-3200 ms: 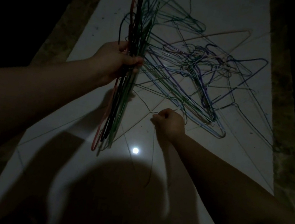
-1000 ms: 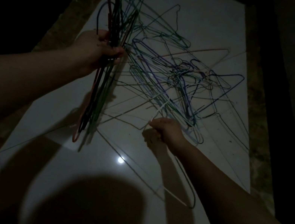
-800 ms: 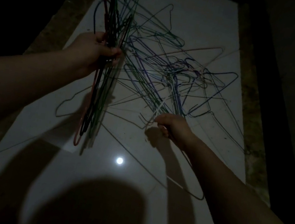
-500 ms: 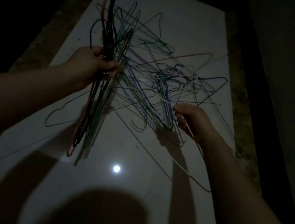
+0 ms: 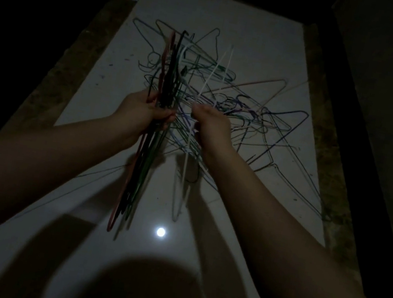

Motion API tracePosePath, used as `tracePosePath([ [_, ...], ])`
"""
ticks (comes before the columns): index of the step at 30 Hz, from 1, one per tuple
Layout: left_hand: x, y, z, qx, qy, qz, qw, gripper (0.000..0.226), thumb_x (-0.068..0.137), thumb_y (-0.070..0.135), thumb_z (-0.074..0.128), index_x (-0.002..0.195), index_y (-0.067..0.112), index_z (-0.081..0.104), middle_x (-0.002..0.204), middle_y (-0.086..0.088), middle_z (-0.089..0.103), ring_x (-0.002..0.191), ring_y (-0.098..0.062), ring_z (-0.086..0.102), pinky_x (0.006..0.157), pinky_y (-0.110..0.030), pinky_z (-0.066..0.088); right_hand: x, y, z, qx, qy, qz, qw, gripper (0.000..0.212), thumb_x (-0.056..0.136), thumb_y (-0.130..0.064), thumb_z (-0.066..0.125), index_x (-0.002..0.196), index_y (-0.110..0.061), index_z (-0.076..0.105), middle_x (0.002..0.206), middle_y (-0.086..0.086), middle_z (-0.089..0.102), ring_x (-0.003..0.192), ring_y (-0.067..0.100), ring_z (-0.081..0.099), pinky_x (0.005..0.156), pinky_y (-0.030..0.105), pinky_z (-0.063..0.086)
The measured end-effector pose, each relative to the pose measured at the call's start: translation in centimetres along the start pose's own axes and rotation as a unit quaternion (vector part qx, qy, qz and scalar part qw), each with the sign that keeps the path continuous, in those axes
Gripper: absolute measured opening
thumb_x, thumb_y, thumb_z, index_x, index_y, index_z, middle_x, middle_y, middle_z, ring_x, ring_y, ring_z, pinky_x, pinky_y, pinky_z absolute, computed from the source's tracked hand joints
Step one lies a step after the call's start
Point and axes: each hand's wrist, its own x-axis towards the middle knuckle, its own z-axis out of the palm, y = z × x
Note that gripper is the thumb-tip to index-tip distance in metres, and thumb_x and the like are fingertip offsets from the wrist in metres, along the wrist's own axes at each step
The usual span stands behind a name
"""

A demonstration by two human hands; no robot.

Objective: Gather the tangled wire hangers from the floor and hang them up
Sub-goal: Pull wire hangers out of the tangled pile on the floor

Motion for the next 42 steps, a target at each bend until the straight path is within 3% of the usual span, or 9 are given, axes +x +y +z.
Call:
tracePosePath([
  [7,0.3,-1.3,1.1,0.004,-0.039,-0.002,0.999,0.031,0.086,-0.008,0.054,0.112,0.007,0.06,0.089,-0.001,0.067,0.065,-0.004,0.067,0.055,-0.014,0.051,0.2,1.6,1.5,-0.028,0.008,-0.057,0.998,0.014,0.09,-0.011,0.059,0.078,-0.004,0.064,0.075,0.01,0.063,0.071,0.022,0.059,0.069,0.037,0.049],
  [14,1.2,-2.0,2.7,-0.013,-0.07,-0.016,0.997,0.032,0.084,-0.012,0.054,0.112,0.005,0.06,0.09,-0.006,0.067,0.069,-0.008,0.068,0.065,-0.019,0.056,0.7,2.0,-0.5,0.001,0.01,-0.072,0.997,0.015,0.091,0.002,0.053,0.078,-0.004,0.058,0.062,0.004,0.055,0.042,-0.004,0.051,0.045,0.01,0.044],
  [19,2.1,-2.3,4.6,-0.021,-0.065,-0.014,0.998,0.028,0.082,-0.013,0.056,0.1,0.008,0.063,0.087,-0.007,0.067,0.071,-0.013,0.066,0.063,-0.019,0.056,2.1,2.6,-3.0,-0.006,0.01,-0.1,0.995,0.015,0.093,0.001,0.053,0.082,-0.003,0.063,0.072,0.005,0.06,0.058,-0.002,0.057,0.056,0.008,0.045],
  [24,2.8,-3.6,6.8,-0.013,-0.039,-0.015,0.999,0.022,0.081,-0.014,0.056,0.086,0.006,0.062,0.068,0.0,0.067,0.058,-0.009,0.064,0.057,-0.019,0.053,3.9,4.9,-8.0,-0.026,0.106,-0.088,0.99,0.017,0.093,-0.009,0.058,0.102,0.001,0.067,0.092,0.003,0.063,0.079,0.004,0.057,0.067,0.003,0.044],
  [28,2.5,-4.7,9.3,-0.022,-0.063,-0.025,0.997,0.019,0.082,-0.014,0.056,0.093,0.001,0.059,0.071,-0.007,0.062,0.053,-0.01,0.06,0.056,-0.019,0.052,5.4,7.5,-13.0,-0.049,0.2,-0.054,0.977,0.01,0.093,-0.014,0.058,0.095,-0.007,0.065,0.087,0.0,0.062,0.083,0.013,0.058,0.071,0.015,0.045],
  [31,2.6,-5.4,11.0,-0.01,-0.07,-0.031,0.997,0.02,0.082,-0.013,0.057,0.099,-0.002,0.059,0.076,-0.008,0.062,0.058,-0.012,0.061,0.058,-0.02,0.053,6.3,10.0,-17.3,-0.109,0.269,0.012,0.957,0.025,0.094,-0.022,0.058,0.113,-0.007,0.062,0.102,0.005,0.064,0.089,0.016,0.057,0.073,0.02,0.042],
  [35,3.0,-5.8,12.5,0.01,-0.076,-0.037,0.996,0.02,0.082,-0.012,0.057,0.096,0.002,0.062,0.076,-0.005,0.066,0.063,-0.012,0.063,0.058,-0.019,0.053,6.9,12.9,-21.7,-0.234,0.279,0.057,0.93,0.04,0.095,-0.027,0.054,0.131,-0.01,0.053,0.124,0.008,0.059,0.111,0.023,0.056,0.093,0.03,0.043],
  [39,3.3,-6.1,13.1,0.021,-0.07,-0.028,0.997,0.018,0.082,-0.011,0.059,0.096,0.0,0.061,0.065,0.001,0.066,0.057,-0.009,0.063,0.059,-0.02,0.053,7.6,14.3,-23.0,-0.334,0.243,0.065,0.908,0.025,0.093,-0.028,0.053,0.111,-0.02,0.068,0.113,0.006,0.068,0.103,0.026,0.061,0.087,0.032,0.046],
  [42,3.5,-6.0,13.1,0.025,-0.079,-0.021,0.996,0.021,0.083,-0.012,0.056,0.102,-0.005,0.057,0.069,-0.004,0.062,0.056,-0.01,0.06,0.057,-0.02,0.049,8.1,14.4,-23.1,-0.387,0.228,0.077,0.89,0.021,0.095,-0.026,0.05,0.108,-0.021,0.067,0.109,0.008,0.068,0.104,0.029,0.06,0.099,0.039,0.04],
])
